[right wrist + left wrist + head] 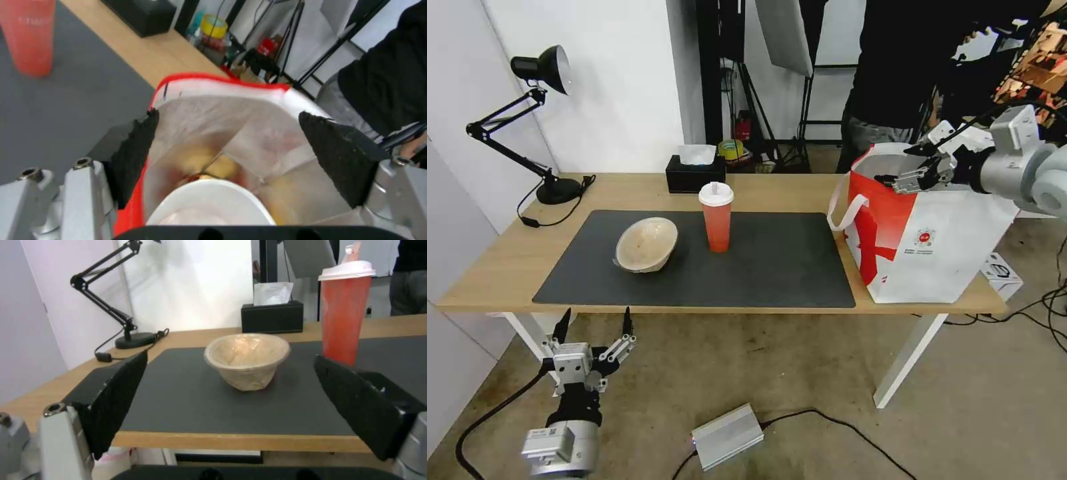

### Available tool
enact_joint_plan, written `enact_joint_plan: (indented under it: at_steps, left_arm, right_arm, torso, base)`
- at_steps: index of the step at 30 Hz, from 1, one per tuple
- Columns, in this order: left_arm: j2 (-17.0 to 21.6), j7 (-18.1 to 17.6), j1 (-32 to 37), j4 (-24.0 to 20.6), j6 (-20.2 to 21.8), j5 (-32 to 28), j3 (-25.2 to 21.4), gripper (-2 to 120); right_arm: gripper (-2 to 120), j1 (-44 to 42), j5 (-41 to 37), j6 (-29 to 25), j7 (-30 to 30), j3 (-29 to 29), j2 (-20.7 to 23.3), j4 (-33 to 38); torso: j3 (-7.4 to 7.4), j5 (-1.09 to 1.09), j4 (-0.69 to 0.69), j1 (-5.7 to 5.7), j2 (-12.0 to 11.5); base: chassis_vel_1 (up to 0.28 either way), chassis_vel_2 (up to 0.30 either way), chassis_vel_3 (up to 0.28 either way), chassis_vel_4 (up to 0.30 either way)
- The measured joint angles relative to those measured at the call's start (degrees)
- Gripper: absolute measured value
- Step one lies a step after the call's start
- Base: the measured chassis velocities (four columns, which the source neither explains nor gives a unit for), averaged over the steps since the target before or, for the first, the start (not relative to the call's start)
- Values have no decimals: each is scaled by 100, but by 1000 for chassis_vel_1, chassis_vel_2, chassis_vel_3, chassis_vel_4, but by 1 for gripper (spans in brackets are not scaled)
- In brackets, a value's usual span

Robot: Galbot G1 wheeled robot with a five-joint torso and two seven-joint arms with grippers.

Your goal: Pick up the trash from the table and place it into the takeout bag.

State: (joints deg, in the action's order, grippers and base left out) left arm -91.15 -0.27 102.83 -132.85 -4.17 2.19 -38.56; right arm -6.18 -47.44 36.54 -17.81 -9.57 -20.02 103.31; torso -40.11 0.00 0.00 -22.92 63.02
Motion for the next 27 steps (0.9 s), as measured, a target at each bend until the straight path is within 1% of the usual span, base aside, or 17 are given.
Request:
enact_joint_plan:
  at_steps: [6,11,15,16,17,20,21,25,26,27]
  left_arm:
    - [8,0,6,-9,0,-7,-26,100]
    - [7,0,12,-14,0,-12,-38,100]
    - [5,0,13,-17,0,-16,-56,100]
    - [5,0,13,-17,0,-16,-56,100]
    - [4,0,13,-17,0,-17,-57,100]
    - [-2,0,14,-19,0,-20,-62,100]
    - [-2,0,14,-19,0,-20,-62,100]
    - [-5,0,9,-19,0,-21,-66,100]
    - [-5,0,9,-19,0,-21,-66,100]
    - [-5,0,6,-17,0,-21,-66,100]
  right_arm:
    - [85,97,-389,10,223,183,-46,68]
    - [85,122,-867,11,618,302,-134,237]
    - [90,161,-1237,-3,952,325,-261,410]
    - [90,161,-1237,-3,952,325,-261,410]
    - [92,168,-1299,-7,1010,325,-288,441]
    - [97,181,-1700,-167,1313,325,-388,604]
    - [97,181,-1700,-167,1313,325,-388,604]
    - [100,74,-2259,-419,1934,427,-568,947]
    - [100,74,-2259,-419,1934,427,-568,947]
    - [100,-55,-2443,-510,2203,506,-648,1123]
  torso:
    - [0,0,0,0,0]
    - [0,0,0,0,0]
    - [0,-1,0,0,0]
    - [0,-1,0,0,0]
    - [0,0,0,0,0]
    - [0,-1,0,0,0]
    - [0,-1,0,0,0]
    - [0,-2,1,0,1]
    - [0,-2,1,0,1]
    - [0,-1,1,0,1]
  base:
    - [0,0,0,0]
    - [0,0,0,0]
    - [0,0,0,0]
    - [0,0,0,0]
    - [0,0,0,0]
    - [0,0,0,0]
    - [0,0,0,0]
    - [0,0,0,0]
    - [0,0,0,0]
    - [0,0,0,0]
